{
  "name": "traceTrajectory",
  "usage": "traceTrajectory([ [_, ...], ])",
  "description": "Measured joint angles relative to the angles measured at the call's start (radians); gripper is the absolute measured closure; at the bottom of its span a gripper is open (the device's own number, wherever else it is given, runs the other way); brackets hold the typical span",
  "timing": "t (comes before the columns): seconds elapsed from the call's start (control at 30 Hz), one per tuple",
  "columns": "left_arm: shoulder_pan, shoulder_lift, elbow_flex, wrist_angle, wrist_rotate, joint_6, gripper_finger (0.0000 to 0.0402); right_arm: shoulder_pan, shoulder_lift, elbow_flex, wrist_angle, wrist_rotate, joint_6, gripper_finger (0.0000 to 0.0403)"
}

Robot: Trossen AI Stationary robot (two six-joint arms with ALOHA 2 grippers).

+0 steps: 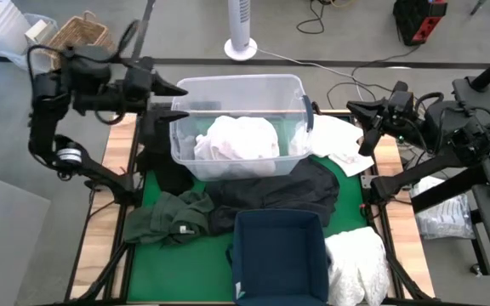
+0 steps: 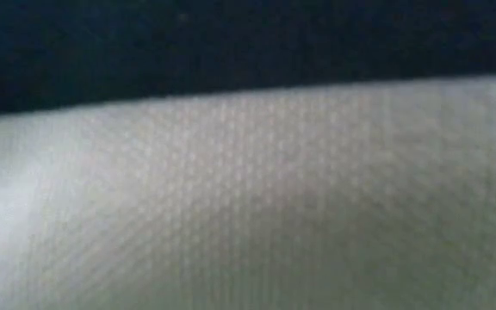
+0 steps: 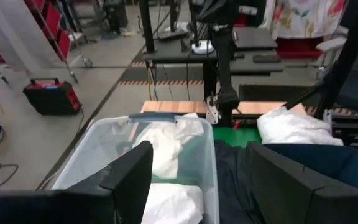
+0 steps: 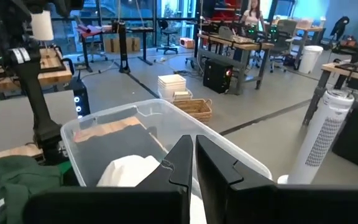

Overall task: Sort clothes
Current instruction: Put the black shorts into the blue laundry bin

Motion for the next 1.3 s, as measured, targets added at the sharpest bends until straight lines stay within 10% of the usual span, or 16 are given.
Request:
traceTrajectory([
  [0.6,-0.123,-0.150,-0.127,0.057,-0.108,-0.056,0.0170,0.000,0.157,0.159,-0.368,-0.212,0.154,0.0390],
  [1.3,-0.124,-0.444,-0.690,0.552,-0.134,-0.090,0.0170,0.005,0.156,0.009,-0.678,-0.469,0.211,0.0390],
])
